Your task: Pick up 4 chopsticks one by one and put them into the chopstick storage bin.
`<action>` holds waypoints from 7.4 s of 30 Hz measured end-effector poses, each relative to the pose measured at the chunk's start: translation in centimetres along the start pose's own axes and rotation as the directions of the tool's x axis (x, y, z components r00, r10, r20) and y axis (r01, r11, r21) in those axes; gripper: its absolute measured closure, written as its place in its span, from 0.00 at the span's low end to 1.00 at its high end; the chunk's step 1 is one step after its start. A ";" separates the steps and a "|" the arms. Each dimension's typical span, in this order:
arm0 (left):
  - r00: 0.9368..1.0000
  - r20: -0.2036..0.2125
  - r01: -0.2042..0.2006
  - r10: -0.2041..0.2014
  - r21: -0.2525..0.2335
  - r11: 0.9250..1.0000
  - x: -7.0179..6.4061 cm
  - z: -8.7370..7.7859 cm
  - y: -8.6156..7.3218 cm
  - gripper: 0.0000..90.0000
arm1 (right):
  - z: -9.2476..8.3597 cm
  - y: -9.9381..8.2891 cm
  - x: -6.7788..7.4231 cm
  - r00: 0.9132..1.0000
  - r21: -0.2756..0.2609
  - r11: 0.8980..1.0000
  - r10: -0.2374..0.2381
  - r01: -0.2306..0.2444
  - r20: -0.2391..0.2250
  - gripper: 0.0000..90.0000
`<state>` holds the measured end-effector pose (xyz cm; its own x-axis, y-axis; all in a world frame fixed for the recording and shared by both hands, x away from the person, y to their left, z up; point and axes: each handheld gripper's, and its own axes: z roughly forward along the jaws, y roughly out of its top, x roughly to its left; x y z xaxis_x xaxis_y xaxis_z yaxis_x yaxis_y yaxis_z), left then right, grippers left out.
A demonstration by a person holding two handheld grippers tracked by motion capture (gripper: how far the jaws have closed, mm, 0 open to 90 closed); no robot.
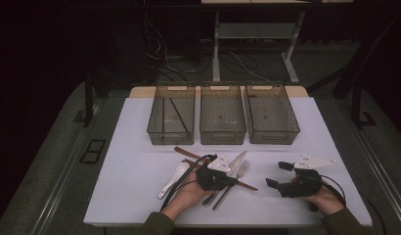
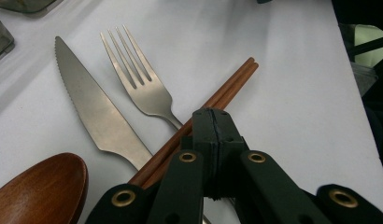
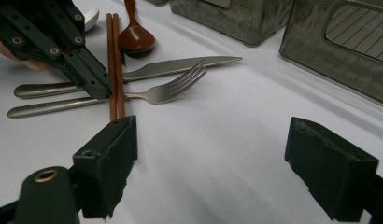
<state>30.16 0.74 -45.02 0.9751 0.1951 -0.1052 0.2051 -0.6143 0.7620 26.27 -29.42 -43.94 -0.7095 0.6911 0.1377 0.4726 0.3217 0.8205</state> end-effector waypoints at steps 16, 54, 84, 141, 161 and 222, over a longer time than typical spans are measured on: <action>1.000 -0.016 0.005 -0.006 -0.021 1.000 2.3 -3.1 -0.2 0.70 | -0.1 0.0 0.0 1.000 -0.002 1.000 -0.004 0.004 -0.007 0.19; 0.998 0.026 -0.054 0.053 0.058 0.997 3.0 -1.5 -0.3 0.73 | 0.0 0.0 0.0 1.000 0.005 1.000 -0.007 0.007 -0.019 0.19; 0.997 0.057 -0.055 0.052 0.056 0.997 1.9 0.4 1.2 0.79 | 0.0 0.0 0.0 1.000 0.002 1.000 -0.010 0.010 -0.021 0.19; 0.998 0.055 -0.032 0.027 0.088 0.996 3.0 -3.5 -2.2 0.81 | -0.1 0.0 0.1 1.000 0.000 1.000 -0.018 0.018 -0.025 0.19; 0.996 0.088 -0.043 0.033 0.111 0.993 2.8 -3.4 -2.2 0.91 | -0.1 0.0 0.0 0.999 -0.004 1.000 -0.021 0.020 -0.025 0.19; 0.986 -0.105 0.122 -0.126 -0.047 0.991 4.1 -11.2 -1.5 0.93 | 0.1 0.0 0.1 0.998 0.005 0.998 -0.058 0.058 0.005 0.16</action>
<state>32.91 11.03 -39.39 0.9271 0.3505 -0.1328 0.3182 -0.5490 0.7729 26.23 -29.32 -43.96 -0.7327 0.6749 0.0871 0.4337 0.3644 0.8241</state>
